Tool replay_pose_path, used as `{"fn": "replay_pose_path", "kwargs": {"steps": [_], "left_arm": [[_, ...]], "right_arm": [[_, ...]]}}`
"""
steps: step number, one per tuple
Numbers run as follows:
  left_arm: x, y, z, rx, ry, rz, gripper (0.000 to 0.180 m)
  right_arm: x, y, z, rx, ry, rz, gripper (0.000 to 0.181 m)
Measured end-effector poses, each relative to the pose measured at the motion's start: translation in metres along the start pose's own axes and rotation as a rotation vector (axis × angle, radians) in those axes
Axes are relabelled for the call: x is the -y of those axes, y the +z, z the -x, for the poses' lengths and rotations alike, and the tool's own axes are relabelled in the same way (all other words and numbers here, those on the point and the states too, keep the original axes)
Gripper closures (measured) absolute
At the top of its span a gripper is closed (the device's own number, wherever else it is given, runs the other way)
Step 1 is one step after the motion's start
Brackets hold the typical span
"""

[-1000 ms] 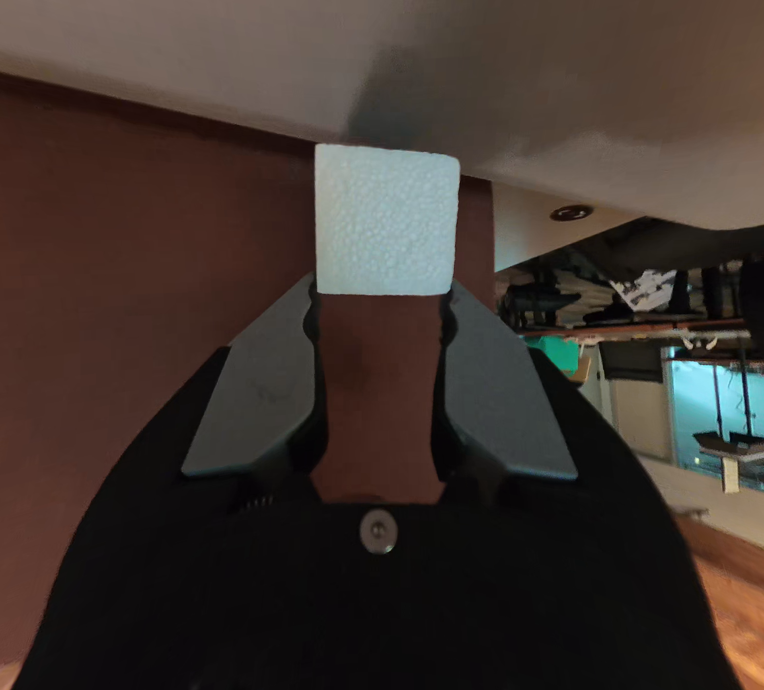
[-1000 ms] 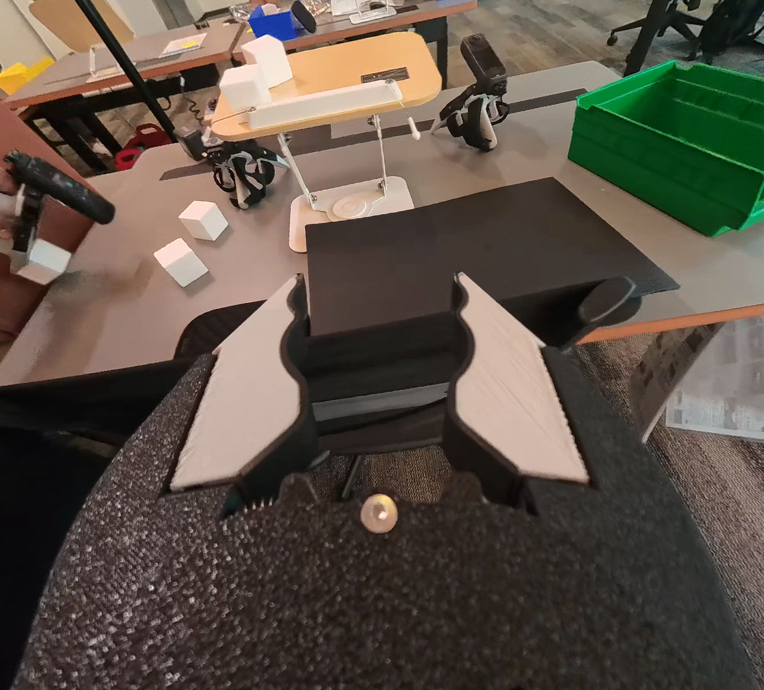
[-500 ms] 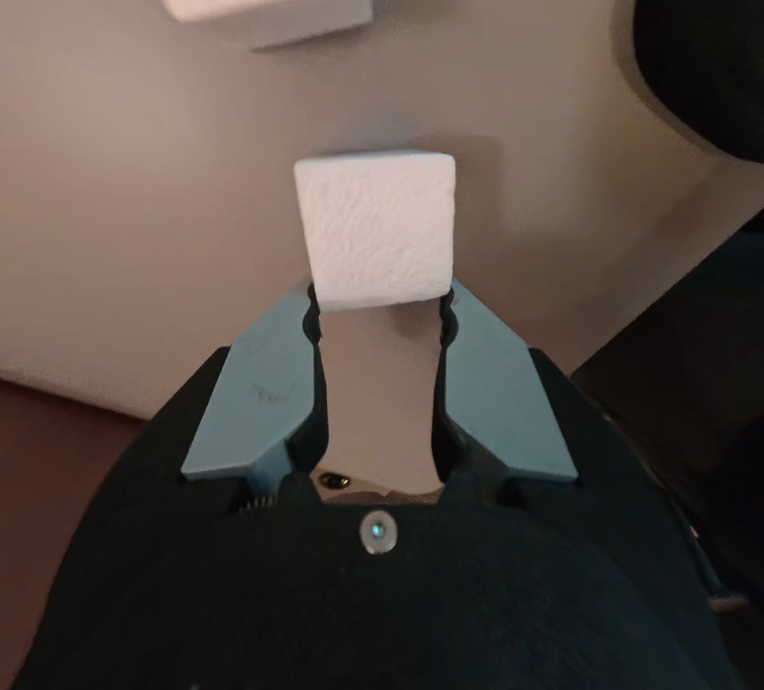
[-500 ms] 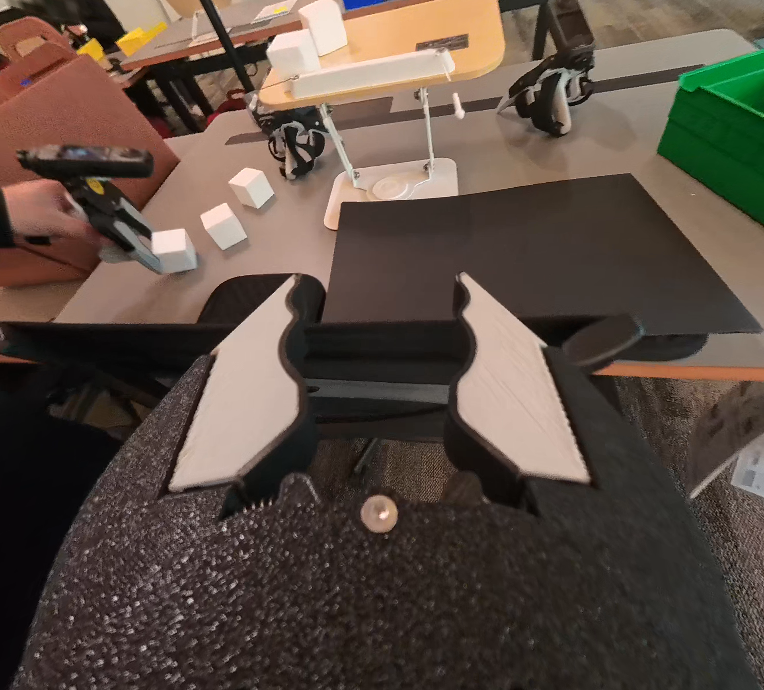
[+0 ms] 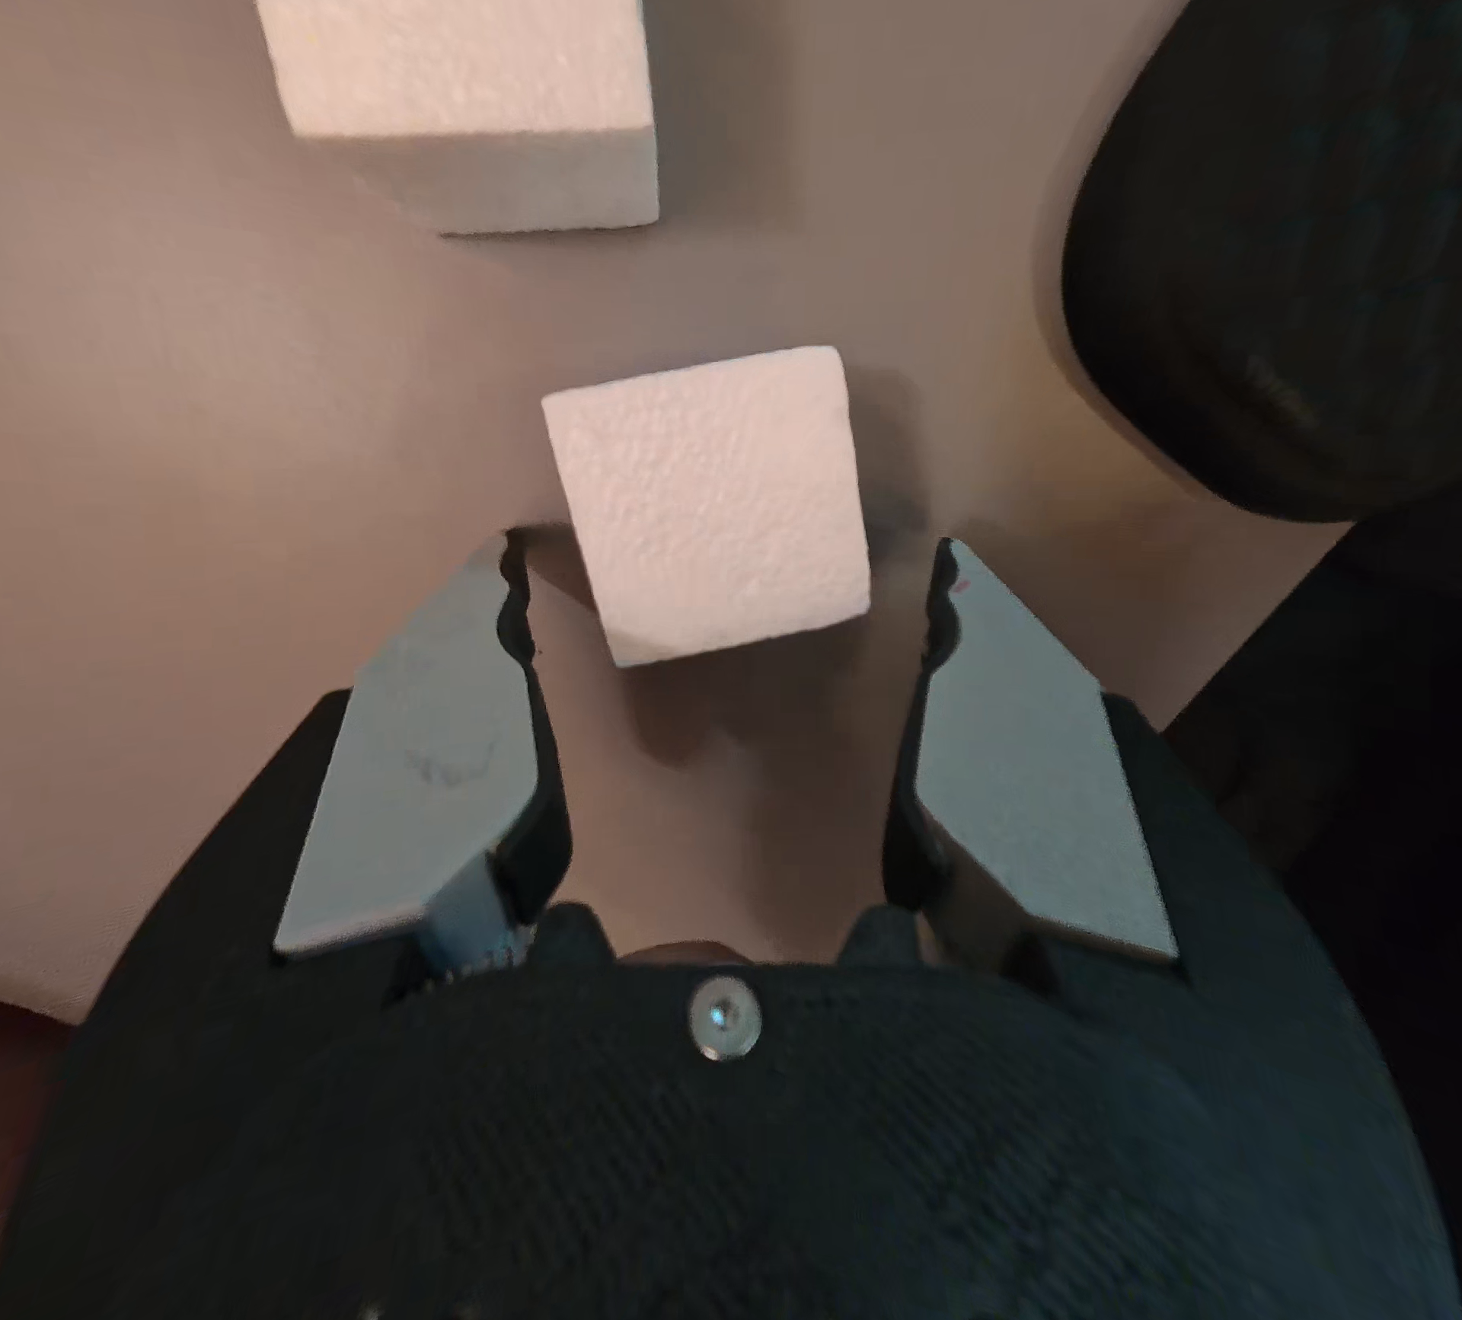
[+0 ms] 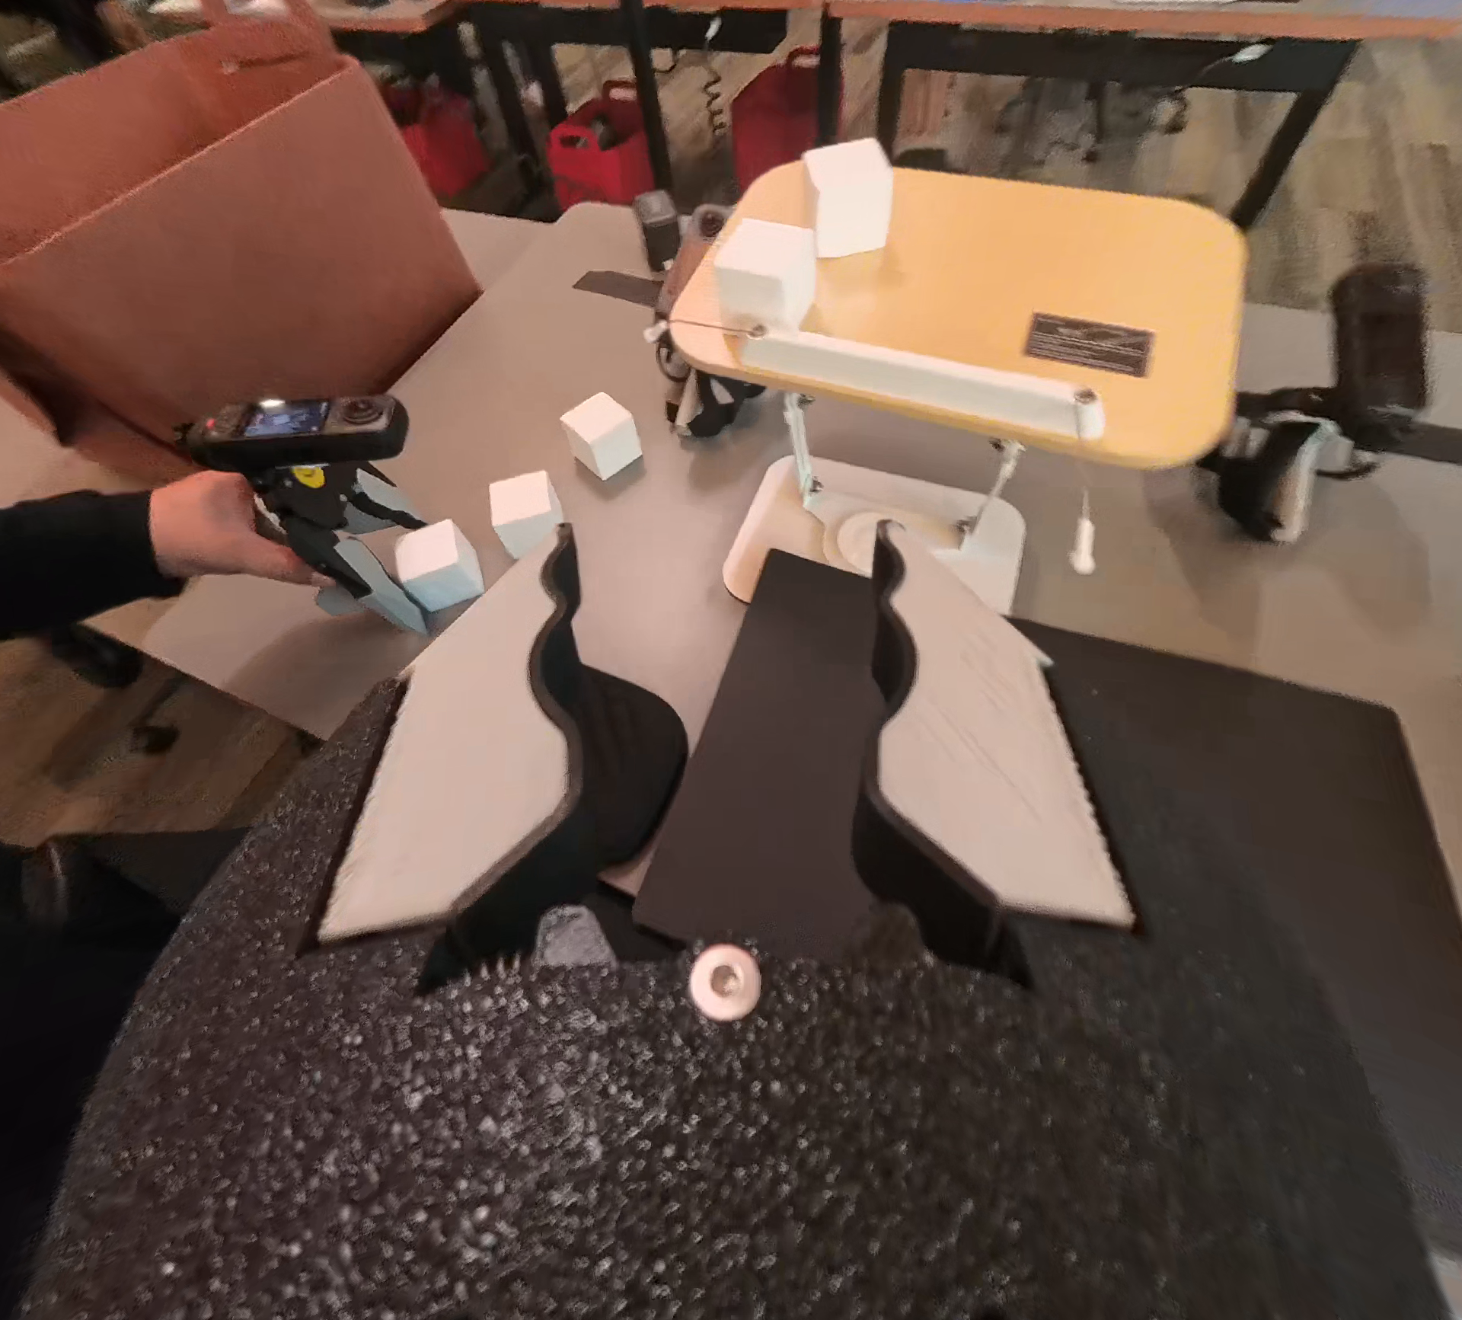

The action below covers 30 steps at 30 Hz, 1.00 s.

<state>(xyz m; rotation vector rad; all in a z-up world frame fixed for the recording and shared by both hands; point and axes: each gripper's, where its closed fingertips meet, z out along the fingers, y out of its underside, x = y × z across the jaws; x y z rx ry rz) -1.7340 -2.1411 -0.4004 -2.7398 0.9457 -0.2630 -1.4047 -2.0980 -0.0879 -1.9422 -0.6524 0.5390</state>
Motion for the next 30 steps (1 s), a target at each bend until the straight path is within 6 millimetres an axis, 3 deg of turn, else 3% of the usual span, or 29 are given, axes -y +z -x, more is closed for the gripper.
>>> {"fn": "replay_pose_path", "kwargs": {"steps": [3,5,9,11,14,17,20,22,25,30], "left_arm": [[0.002,0.001,0.007,0.067,-0.052,-0.053,0.094],[0.003,0.000,0.013,0.122,-0.045,-0.054,0.118],[-0.009,-0.010,0.005,0.135,-0.192,0.004,0.118],[-0.017,-0.027,-0.007,0.167,-0.283,0.002,0.118],[-0.023,-0.054,-0.042,0.176,-0.441,-0.064,0.118],[-0.033,-0.073,-0.077,0.201,-0.580,-0.096,0.118],[-0.042,-0.090,-0.105,0.235,-0.649,-0.124,0.117],[-0.051,-0.097,-0.114,0.267,-0.661,-0.115,0.117],[-0.065,-0.100,-0.122,0.279,-0.684,-0.088,0.117],[-0.066,-0.106,-0.123,0.278,-0.702,-0.115,0.117]], "right_arm": [[0.016,0.055,-0.002,0.111,-0.036,0.090,0.102],[0.028,0.099,-0.006,0.167,-0.074,0.140,0.099],[0.057,0.185,-0.014,0.294,-0.240,0.188,0.100],[0.061,0.212,-0.016,0.433,-0.378,0.245,0.107],[0.051,0.233,-0.018,0.665,-0.557,0.331,0.107],[0.037,0.262,-0.035,0.685,-0.688,0.431,0.097],[0.026,0.277,-0.029,0.741,-0.736,0.468,0.104],[0.019,0.281,-0.028,0.760,-0.781,0.487,0.127],[0.023,0.277,-0.036,0.756,-0.795,0.479,0.127],[0.045,0.272,-0.098,0.646,-0.746,0.488,0.127]]}}
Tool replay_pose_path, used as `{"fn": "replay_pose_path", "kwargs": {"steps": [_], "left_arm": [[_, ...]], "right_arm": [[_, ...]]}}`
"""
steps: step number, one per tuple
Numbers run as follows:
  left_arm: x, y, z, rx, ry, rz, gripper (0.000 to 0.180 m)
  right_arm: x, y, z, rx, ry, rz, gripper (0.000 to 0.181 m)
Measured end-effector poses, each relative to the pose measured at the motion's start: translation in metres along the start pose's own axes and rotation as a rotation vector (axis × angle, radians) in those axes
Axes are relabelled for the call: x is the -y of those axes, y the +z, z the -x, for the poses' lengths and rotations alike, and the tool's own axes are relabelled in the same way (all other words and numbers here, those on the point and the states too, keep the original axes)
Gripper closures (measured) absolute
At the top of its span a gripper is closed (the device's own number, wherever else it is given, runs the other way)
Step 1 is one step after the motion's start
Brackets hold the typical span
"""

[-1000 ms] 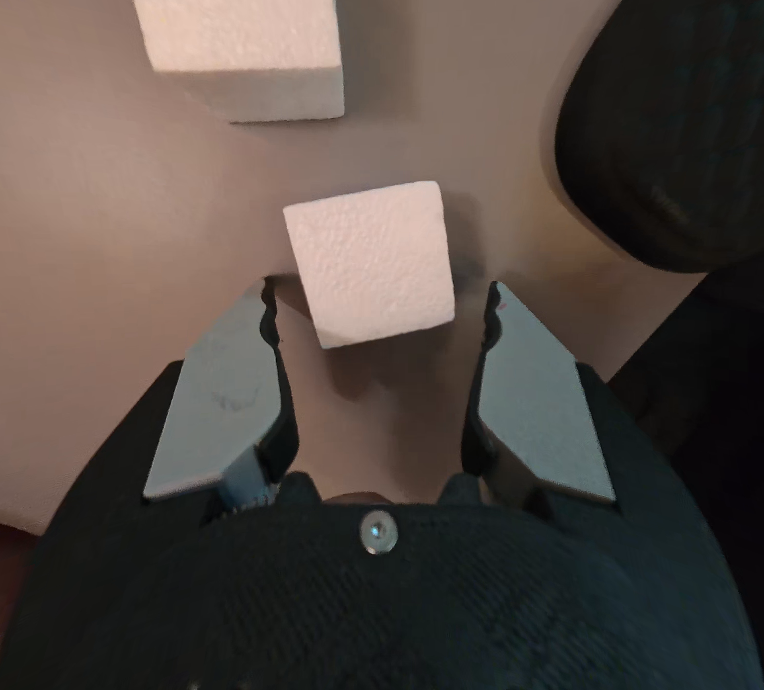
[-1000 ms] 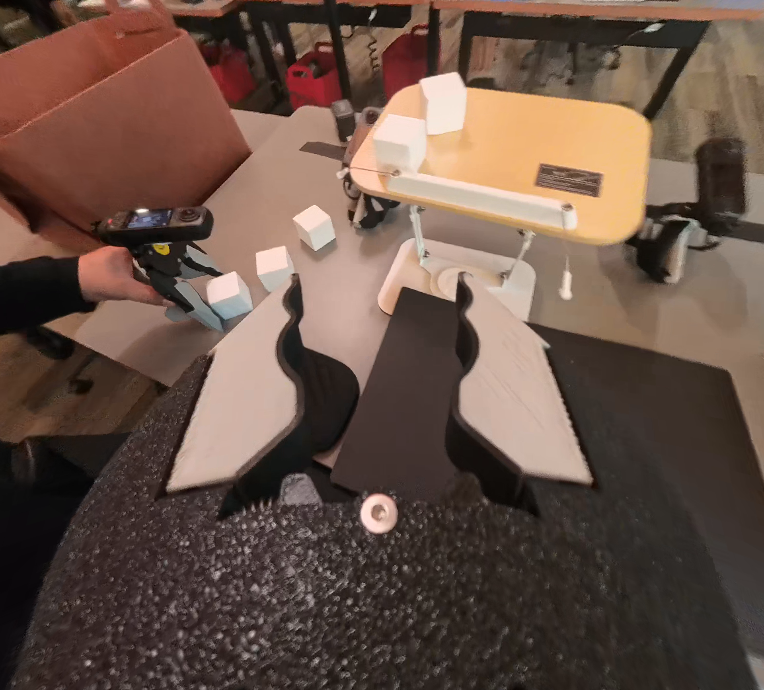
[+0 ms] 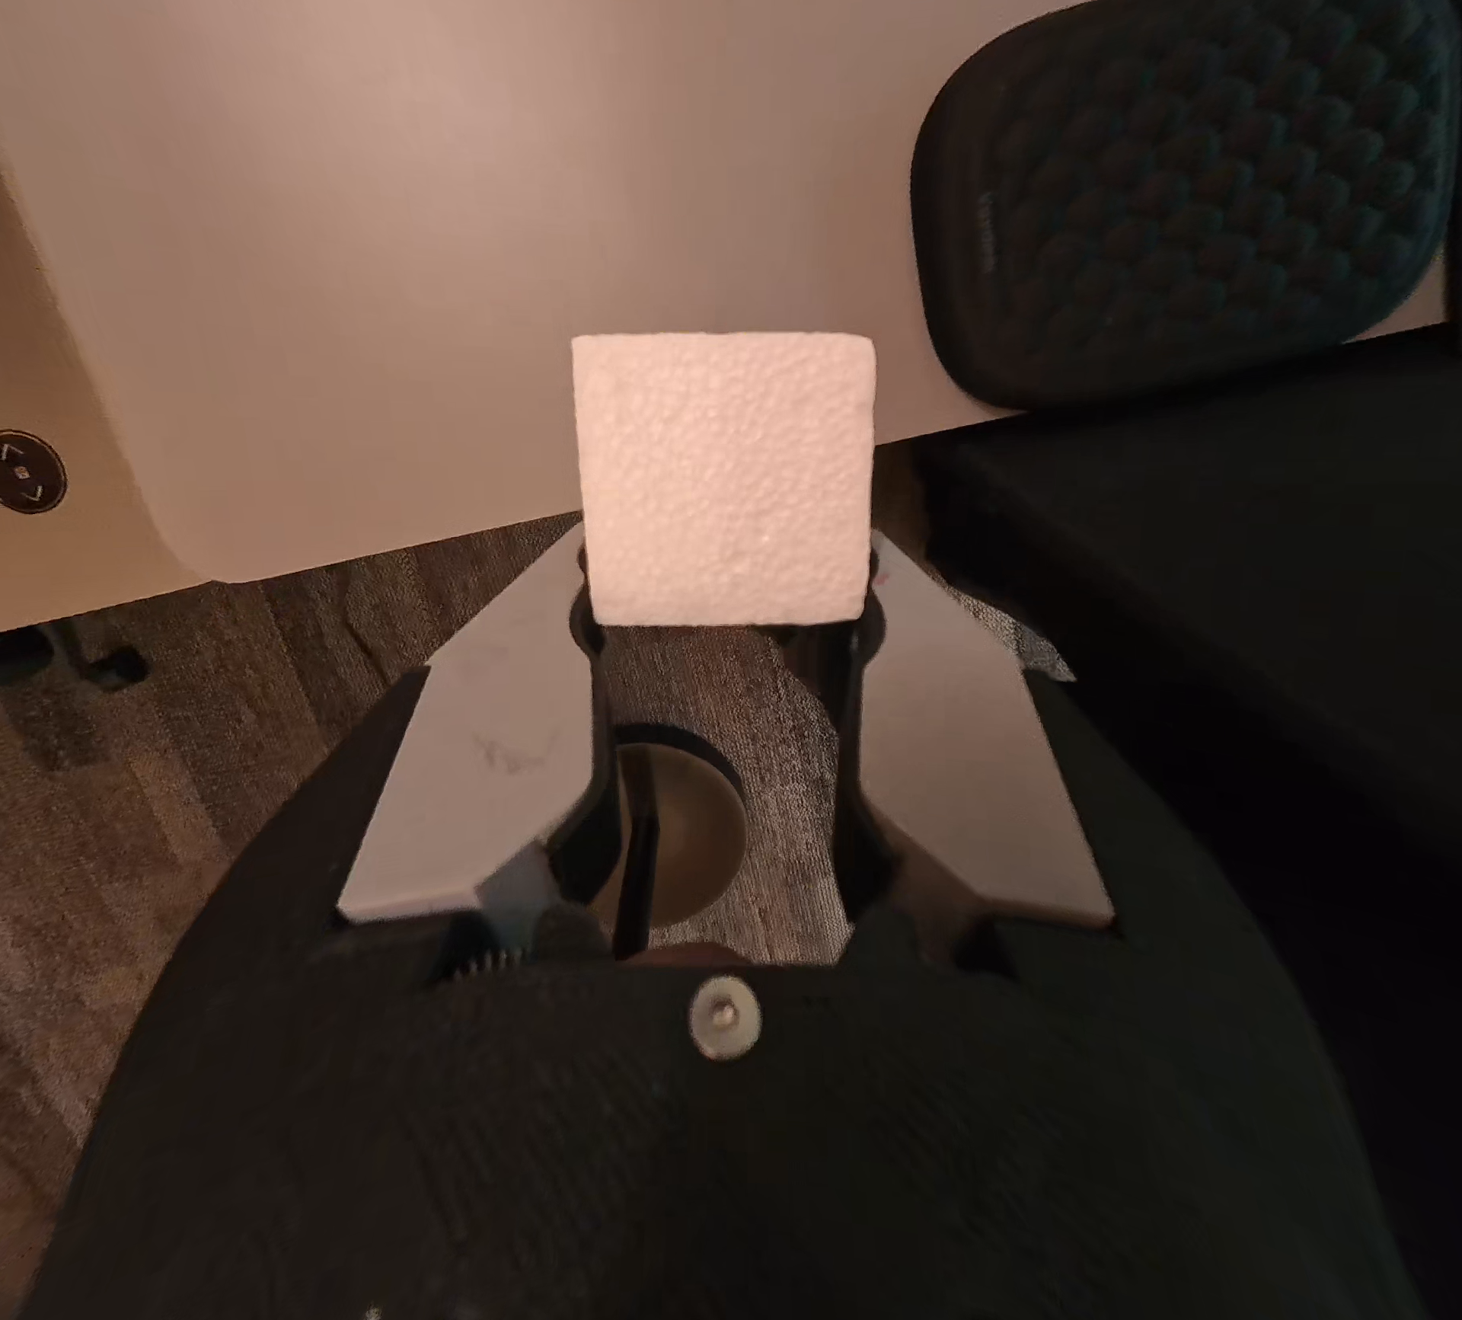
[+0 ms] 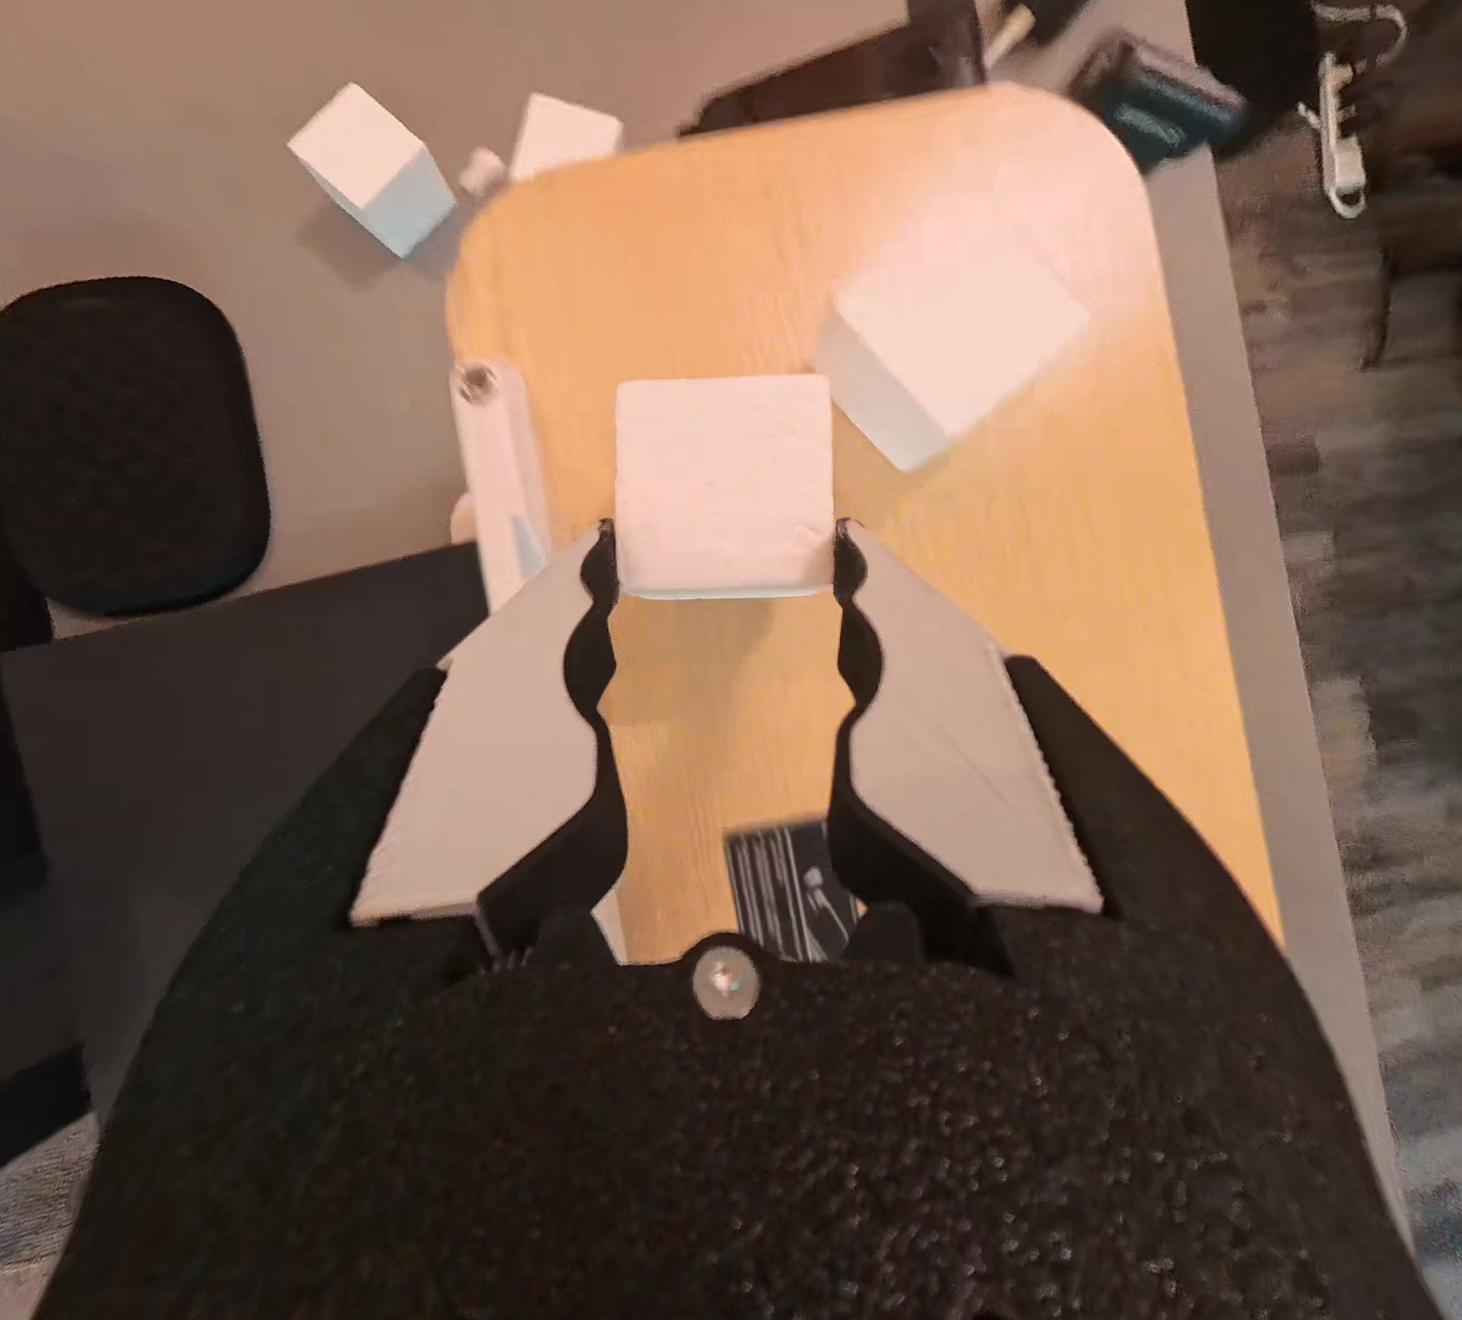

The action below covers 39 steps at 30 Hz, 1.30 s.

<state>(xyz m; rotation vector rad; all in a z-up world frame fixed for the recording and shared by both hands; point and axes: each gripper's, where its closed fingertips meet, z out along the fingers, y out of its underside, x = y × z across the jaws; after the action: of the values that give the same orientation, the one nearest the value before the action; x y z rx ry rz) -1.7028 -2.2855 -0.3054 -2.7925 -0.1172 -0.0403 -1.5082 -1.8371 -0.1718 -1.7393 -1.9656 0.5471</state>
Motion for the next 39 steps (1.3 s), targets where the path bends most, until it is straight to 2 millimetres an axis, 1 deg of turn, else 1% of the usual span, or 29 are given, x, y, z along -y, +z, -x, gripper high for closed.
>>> {"fn": "replay_pose_path", "kwargs": {"steps": [1,3,4,7,9,12,15,17,18,20,21,23,25,27,28,30,32,35,37,39], "left_arm": [[0.001,0.000,-0.001,-0.002,0.000,-0.007,0.117],[0.002,0.001,-0.003,-0.007,0.007,-0.015,0.117],[0.002,0.002,-0.004,-0.010,0.015,-0.015,0.117],[0.001,0.005,-0.003,-0.007,0.036,-0.003,0.117],[0.003,0.006,-0.003,-0.012,0.033,-0.005,0.117],[0.006,0.003,-0.003,-0.012,0.021,-0.014,0.117],[-0.001,0.001,-0.001,0.003,0.013,-0.009,0.117],[-0.009,0.000,-0.001,0.013,-0.002,0.001,0.117],[-0.013,0.000,-0.001,0.015,-0.013,0.003,0.117],[-0.021,0.000,-0.001,0.015,-0.041,0.010,0.117],[-0.025,0.000,-0.001,0.016,-0.053,0.012,0.117],[-0.029,-0.001,-0.002,0.017,-0.068,0.014,0.117],[-0.030,-0.003,-0.003,0.023,-0.067,0.013,0.117],[-0.029,-0.005,-0.003,0.031,-0.058,0.010,0.117],[-0.029,-0.006,-0.003,0.034,-0.055,0.010,0.117],[-0.029,-0.007,-0.003,0.039,-0.051,0.008,0.117],[-0.031,-0.007,-0.002,0.036,-0.057,0.007,0.117],[-0.035,-0.007,-0.002,0.032,-0.060,0.006,0.117],[-0.038,-0.006,-0.002,0.030,-0.060,0.010,0.117],[-0.039,-0.004,-0.002,0.025,-0.063,0.009,0.117]], "right_arm": [[-0.008,-0.006,-0.008,-0.012,0.023,0.007,0.127],[-0.017,-0.012,-0.012,0.003,0.063,0.002,0.127],[-0.019,-0.010,-0.010,0.019,0.073,-0.006,0.127],[-0.023,0.007,-0.003,0.030,0.077,-0.018,0.125],[-0.022,0.016,0.001,0.024,0.078,-0.030,0.124],[-0.013,0.016,0.002,0.026,0.036,-0.064,0.124],[-0.007,0.008,-0.006,0.034,-0.011,-0.047,0.109],[0.007,-0.001,-0.017,0.031,-0.002,-0.077,0.108],[0.017,-0.005,-0.025,0.018,0.019,-0.107,0.109],[0.039,-0.007,-0.044,-0.024,0.133,-0.172,0.114],[0.046,-0.004,-0.053,-0.049,0.209,-0.172,0.113],[0.050,0.011,-0.064,-0.091,0.352,-0.119,0.101],[0.050,0.029,-0.061,-0.081,0.433,-0.062,0.097],[0.046,0.046,-0.056,-0.073,0.445,-0.010,0.097],[0.044,0.053,-0.053,-0.063,0.443,0.019,0.100],[0.042,0.058,-0.049,-0.052,0.419,0.047,0.117],[0.045,0.050,-0.047,-0.046,0.369,0.051,0.117],[0.056,0.024,-0.036,0.000,0.226,0.017,0.117],[0.054,0.004,-0.029,0.025,0.122,0.037,0.117],[0.046,-0.011,-0.021,0.069,0.050,0.087,0.117]]}}
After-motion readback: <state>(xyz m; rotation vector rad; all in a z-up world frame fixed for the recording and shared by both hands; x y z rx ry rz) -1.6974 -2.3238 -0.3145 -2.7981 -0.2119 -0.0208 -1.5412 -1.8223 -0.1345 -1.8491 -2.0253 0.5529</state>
